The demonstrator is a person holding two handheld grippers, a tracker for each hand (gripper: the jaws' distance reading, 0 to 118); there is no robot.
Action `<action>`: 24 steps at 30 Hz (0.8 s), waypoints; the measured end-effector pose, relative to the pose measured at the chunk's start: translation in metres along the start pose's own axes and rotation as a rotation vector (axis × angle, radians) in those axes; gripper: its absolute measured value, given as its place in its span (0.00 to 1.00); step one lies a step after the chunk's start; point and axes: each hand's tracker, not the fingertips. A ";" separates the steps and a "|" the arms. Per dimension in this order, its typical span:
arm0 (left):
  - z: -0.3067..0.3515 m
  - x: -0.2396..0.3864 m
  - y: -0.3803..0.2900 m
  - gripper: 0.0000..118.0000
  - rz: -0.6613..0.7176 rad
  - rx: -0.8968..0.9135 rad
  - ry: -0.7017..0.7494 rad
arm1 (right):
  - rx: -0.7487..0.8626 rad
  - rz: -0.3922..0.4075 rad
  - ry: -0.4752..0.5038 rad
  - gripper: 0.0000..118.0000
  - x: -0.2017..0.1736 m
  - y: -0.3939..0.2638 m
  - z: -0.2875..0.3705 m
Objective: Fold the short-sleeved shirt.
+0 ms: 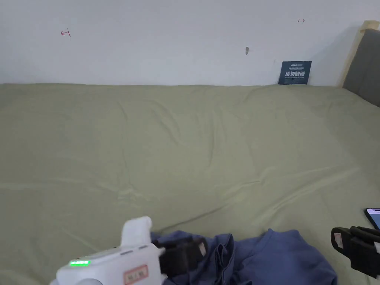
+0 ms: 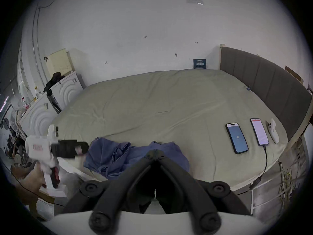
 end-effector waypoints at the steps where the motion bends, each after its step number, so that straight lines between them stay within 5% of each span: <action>1: -0.003 -0.010 0.002 0.39 0.065 0.004 -0.013 | -0.006 0.002 0.005 0.00 -0.002 -0.001 -0.002; 2: -0.009 -0.021 0.003 0.12 0.098 0.004 -0.020 | -0.016 0.006 0.014 0.00 -0.004 -0.001 -0.004; 3: -0.019 -0.027 -0.002 0.03 0.098 0.005 0.003 | -0.023 0.009 0.021 0.00 -0.005 -0.002 -0.006; 8: -0.060 -0.023 -0.029 0.03 0.135 -0.071 -0.120 | -0.044 0.004 0.028 0.00 -0.005 -0.009 -0.015; 13: -0.118 -0.046 -0.076 0.01 0.198 -0.228 -0.040 | -0.040 -0.005 0.032 0.00 -0.007 -0.011 -0.014; 15: -0.117 -0.048 -0.091 0.01 0.297 -0.123 -0.161 | -0.042 -0.003 0.038 0.00 -0.009 -0.011 -0.013; 24: -0.091 -0.027 -0.062 0.01 0.256 -0.150 -0.141 | -0.070 0.014 0.064 0.00 -0.019 -0.010 -0.028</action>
